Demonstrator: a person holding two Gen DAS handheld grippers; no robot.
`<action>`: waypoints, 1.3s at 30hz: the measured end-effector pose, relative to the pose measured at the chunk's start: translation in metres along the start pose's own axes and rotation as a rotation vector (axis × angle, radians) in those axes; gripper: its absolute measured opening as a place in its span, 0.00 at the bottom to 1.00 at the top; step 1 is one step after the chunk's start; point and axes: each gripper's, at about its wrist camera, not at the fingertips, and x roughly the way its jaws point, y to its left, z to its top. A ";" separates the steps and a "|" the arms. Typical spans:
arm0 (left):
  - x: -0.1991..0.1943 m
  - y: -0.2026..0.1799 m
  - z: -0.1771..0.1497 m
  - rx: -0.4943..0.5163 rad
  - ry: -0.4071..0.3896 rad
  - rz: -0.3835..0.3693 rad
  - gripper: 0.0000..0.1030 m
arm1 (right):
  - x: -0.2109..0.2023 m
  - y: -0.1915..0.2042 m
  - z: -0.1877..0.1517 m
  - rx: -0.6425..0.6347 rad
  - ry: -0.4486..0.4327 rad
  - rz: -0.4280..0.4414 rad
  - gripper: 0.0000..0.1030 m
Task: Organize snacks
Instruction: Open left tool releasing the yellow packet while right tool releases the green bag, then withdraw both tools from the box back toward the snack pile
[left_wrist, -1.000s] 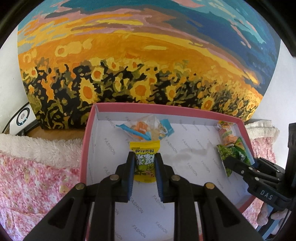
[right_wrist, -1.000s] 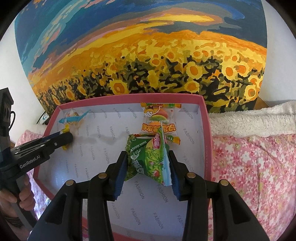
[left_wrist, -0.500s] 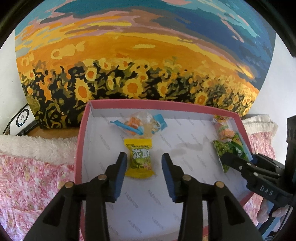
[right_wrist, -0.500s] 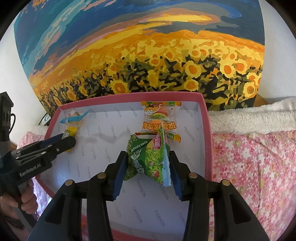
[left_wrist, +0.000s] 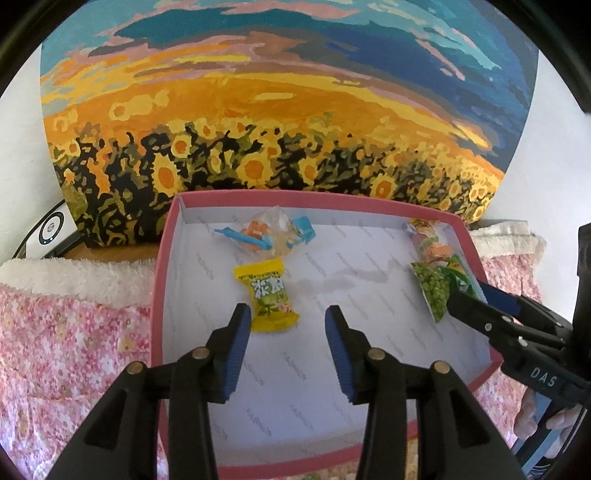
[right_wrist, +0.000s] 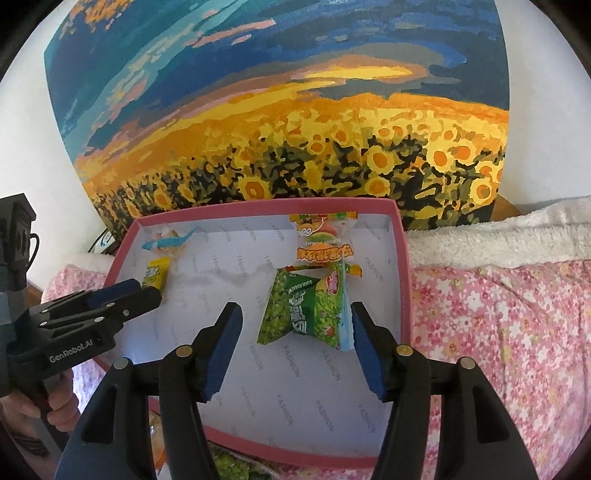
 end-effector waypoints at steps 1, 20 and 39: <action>-0.002 -0.001 -0.001 0.000 0.000 0.000 0.43 | -0.002 0.001 -0.001 -0.001 0.000 0.001 0.59; -0.047 0.009 -0.032 0.001 -0.027 -0.010 0.43 | -0.041 0.012 -0.021 0.012 -0.037 0.006 0.59; -0.094 0.015 -0.078 -0.017 -0.049 -0.012 0.43 | -0.068 0.021 -0.045 0.022 -0.044 -0.003 0.59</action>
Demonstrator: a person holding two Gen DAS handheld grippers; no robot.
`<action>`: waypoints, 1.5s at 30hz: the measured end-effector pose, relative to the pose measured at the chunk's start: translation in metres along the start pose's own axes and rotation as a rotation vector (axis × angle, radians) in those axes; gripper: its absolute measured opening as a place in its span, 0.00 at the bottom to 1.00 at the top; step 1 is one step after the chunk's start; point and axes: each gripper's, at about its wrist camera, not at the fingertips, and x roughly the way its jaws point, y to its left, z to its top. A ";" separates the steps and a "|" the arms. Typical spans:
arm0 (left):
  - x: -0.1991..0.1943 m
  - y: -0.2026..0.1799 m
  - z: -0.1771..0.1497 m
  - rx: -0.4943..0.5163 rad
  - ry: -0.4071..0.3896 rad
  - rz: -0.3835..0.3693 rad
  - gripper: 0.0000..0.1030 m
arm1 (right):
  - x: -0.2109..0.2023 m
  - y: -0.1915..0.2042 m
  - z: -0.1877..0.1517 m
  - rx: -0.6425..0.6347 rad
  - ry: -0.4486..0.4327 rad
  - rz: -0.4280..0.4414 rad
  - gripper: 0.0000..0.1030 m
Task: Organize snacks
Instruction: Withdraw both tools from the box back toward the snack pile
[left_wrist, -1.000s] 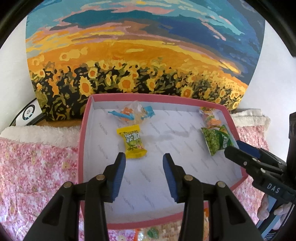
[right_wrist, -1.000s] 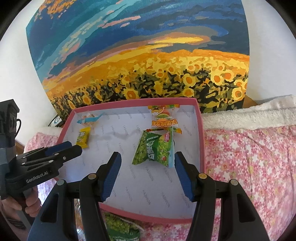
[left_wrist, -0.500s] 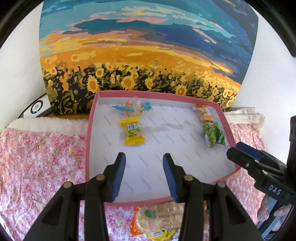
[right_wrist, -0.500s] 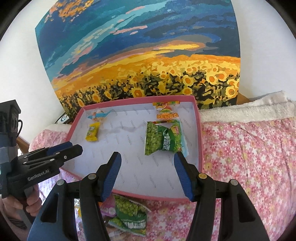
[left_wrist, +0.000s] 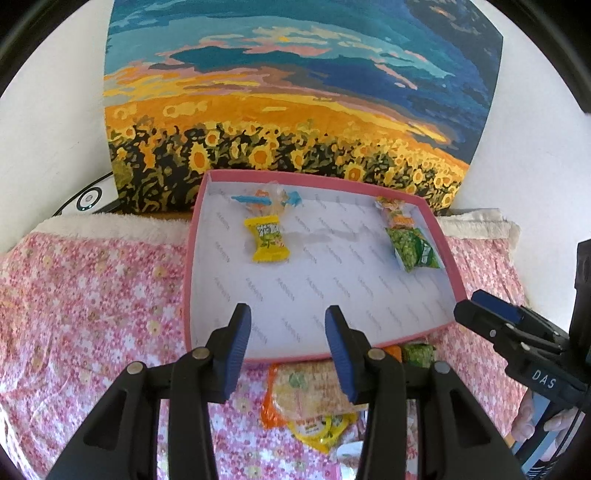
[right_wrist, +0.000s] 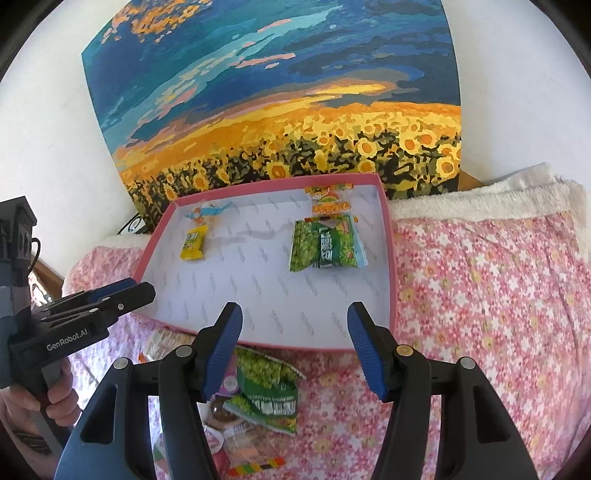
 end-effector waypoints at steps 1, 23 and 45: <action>-0.003 0.000 -0.001 -0.002 0.000 0.002 0.43 | -0.002 0.001 -0.002 0.000 0.000 0.000 0.59; -0.024 -0.002 -0.045 -0.026 0.048 -0.013 0.43 | -0.029 0.014 -0.043 0.014 0.043 0.003 0.59; -0.014 0.014 -0.076 -0.078 0.085 0.017 0.43 | -0.012 0.028 -0.089 -0.041 0.177 -0.028 0.59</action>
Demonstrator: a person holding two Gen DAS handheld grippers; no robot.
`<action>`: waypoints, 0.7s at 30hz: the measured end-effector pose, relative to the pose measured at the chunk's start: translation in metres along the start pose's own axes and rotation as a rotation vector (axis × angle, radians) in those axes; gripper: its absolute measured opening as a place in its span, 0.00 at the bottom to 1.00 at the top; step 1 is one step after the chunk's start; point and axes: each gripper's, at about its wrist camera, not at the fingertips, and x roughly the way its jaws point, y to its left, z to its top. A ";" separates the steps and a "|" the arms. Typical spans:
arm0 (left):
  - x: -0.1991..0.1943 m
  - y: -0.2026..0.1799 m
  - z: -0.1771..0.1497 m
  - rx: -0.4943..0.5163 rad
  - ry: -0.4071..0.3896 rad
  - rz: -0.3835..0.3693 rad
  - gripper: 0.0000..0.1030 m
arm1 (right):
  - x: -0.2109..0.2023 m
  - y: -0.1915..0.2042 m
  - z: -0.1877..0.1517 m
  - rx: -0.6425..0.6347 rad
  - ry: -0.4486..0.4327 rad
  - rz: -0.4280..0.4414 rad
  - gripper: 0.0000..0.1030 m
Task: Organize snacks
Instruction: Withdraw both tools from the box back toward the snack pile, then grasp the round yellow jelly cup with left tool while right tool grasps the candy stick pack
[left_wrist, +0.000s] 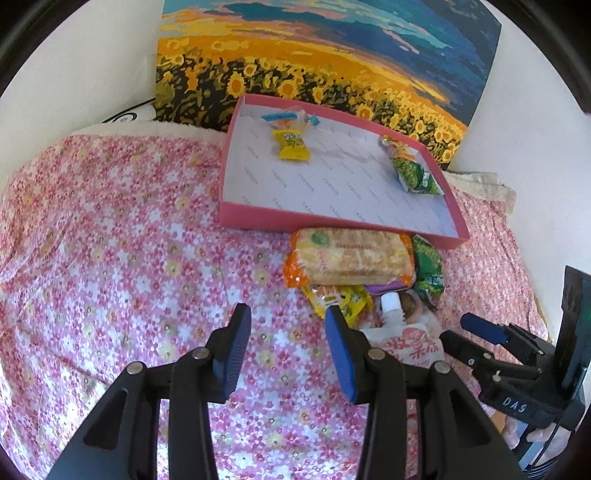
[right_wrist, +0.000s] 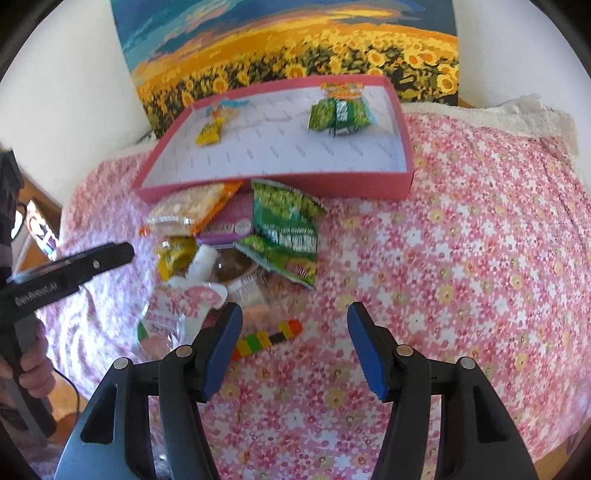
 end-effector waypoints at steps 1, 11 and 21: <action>0.000 0.001 -0.001 -0.002 0.001 0.001 0.43 | 0.002 0.002 -0.001 -0.008 0.006 0.000 0.59; 0.002 0.005 -0.009 -0.017 -0.009 -0.002 0.43 | 0.013 0.014 -0.003 -0.049 0.032 0.012 0.59; 0.007 0.005 -0.010 -0.028 -0.015 -0.010 0.43 | 0.023 0.024 -0.002 -0.090 0.013 0.003 0.53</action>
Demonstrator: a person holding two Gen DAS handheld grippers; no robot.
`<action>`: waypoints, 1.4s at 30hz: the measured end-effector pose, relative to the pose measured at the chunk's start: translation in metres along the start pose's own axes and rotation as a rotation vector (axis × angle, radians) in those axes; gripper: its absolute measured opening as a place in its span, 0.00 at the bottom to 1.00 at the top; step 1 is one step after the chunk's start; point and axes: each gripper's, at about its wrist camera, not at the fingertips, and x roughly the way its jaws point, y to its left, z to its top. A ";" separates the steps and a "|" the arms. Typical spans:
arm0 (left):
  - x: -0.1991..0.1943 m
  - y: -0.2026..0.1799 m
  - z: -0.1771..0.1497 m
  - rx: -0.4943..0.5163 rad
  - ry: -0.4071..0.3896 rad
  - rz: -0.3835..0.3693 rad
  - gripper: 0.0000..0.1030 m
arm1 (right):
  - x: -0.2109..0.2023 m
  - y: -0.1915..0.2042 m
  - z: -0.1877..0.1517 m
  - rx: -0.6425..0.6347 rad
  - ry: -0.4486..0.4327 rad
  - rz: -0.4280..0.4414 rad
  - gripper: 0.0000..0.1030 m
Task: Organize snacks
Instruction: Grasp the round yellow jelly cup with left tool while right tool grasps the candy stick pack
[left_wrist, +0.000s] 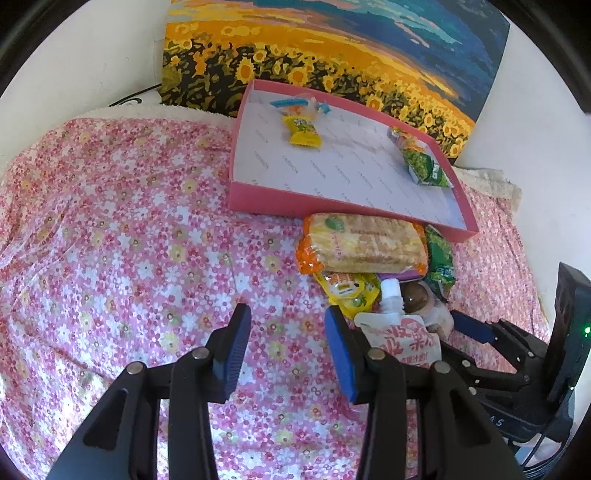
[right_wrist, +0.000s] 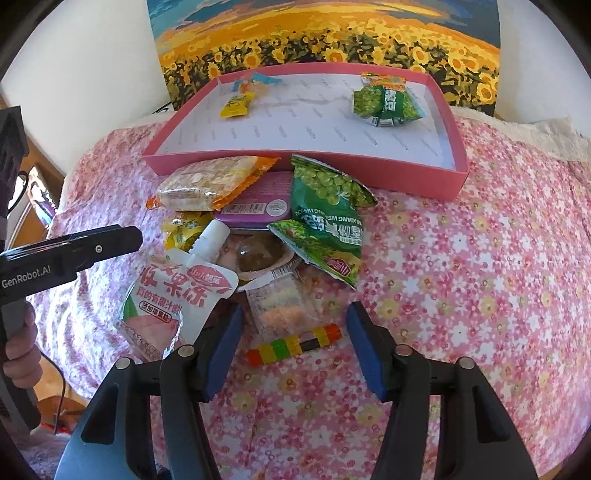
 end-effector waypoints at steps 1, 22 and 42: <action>0.001 0.000 0.000 0.000 0.000 -0.002 0.43 | 0.000 0.000 0.000 0.000 -0.003 -0.004 0.50; 0.030 -0.024 0.020 0.015 -0.019 -0.072 0.43 | -0.021 -0.029 -0.009 0.087 -0.013 0.004 0.42; 0.057 -0.034 0.036 0.008 -0.081 -0.065 0.42 | -0.025 -0.037 -0.014 0.107 -0.008 0.026 0.42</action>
